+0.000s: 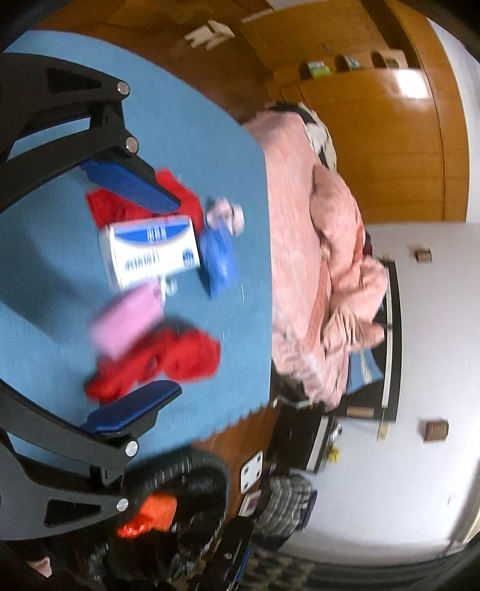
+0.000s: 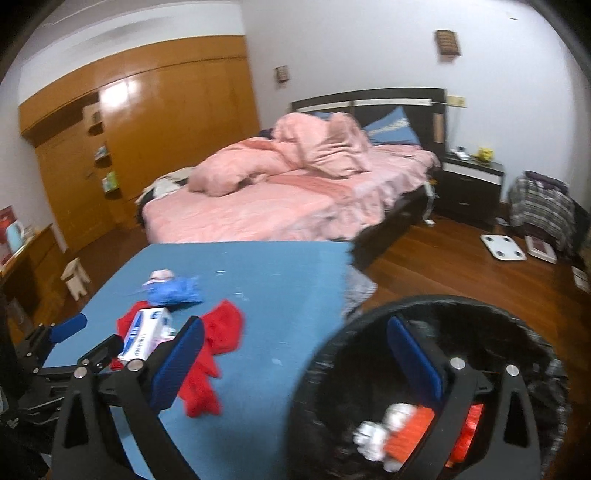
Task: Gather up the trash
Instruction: 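Grasp the red cloth with the right tool while the left tool approaches the wipes box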
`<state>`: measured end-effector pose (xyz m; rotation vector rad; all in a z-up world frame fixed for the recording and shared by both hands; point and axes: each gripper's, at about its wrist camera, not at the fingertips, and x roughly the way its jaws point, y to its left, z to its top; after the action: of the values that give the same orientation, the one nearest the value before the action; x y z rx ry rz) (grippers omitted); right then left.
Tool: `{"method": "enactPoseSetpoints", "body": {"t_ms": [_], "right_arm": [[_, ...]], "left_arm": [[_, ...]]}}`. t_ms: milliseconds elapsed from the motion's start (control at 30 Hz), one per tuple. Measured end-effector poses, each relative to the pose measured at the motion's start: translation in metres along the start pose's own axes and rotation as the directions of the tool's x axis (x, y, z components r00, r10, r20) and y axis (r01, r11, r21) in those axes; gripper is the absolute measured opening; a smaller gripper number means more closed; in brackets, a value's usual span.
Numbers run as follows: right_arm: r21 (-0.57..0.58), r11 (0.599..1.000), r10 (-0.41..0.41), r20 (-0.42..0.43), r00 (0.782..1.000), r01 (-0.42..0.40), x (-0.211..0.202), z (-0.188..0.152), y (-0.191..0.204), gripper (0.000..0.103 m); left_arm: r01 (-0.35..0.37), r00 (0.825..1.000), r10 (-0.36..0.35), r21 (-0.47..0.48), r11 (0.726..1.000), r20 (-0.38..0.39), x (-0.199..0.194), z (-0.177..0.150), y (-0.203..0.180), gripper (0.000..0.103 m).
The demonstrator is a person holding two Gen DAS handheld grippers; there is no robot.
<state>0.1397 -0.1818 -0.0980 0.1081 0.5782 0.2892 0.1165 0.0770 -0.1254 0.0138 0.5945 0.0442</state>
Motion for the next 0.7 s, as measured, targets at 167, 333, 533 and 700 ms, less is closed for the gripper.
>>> {"method": "enactPoseSetpoints", "body": {"t_ms": [167,333,533,700], "right_arm": [[-0.036,0.998,0.047,-0.022,0.999,-0.048,0.031,0.000,0.036,0.097],[-0.068,0.995,0.076,-0.060,0.995,-0.080,0.064,-0.006,0.064,0.097],[-0.090,0.992,0.071,-0.138,0.988,-0.084,0.103,-0.025,0.080,0.089],[-0.099,0.990,0.082,-0.195,0.977,-0.103,0.124,-0.035,0.087,0.080]], "left_arm": [[-0.058,0.998,0.058,-0.042,0.997,-0.010,0.007,-0.002,0.032,0.089],[-0.098,0.995,0.096,-0.068,0.993,-0.030,0.020,-0.008,0.054,0.084],[-0.110,0.993,0.106,-0.089,0.990,-0.054,0.029,-0.017,0.068,0.080],[-0.107,0.993,0.102,-0.097,0.990,-0.062,0.035,-0.019,0.070,0.077]]}}
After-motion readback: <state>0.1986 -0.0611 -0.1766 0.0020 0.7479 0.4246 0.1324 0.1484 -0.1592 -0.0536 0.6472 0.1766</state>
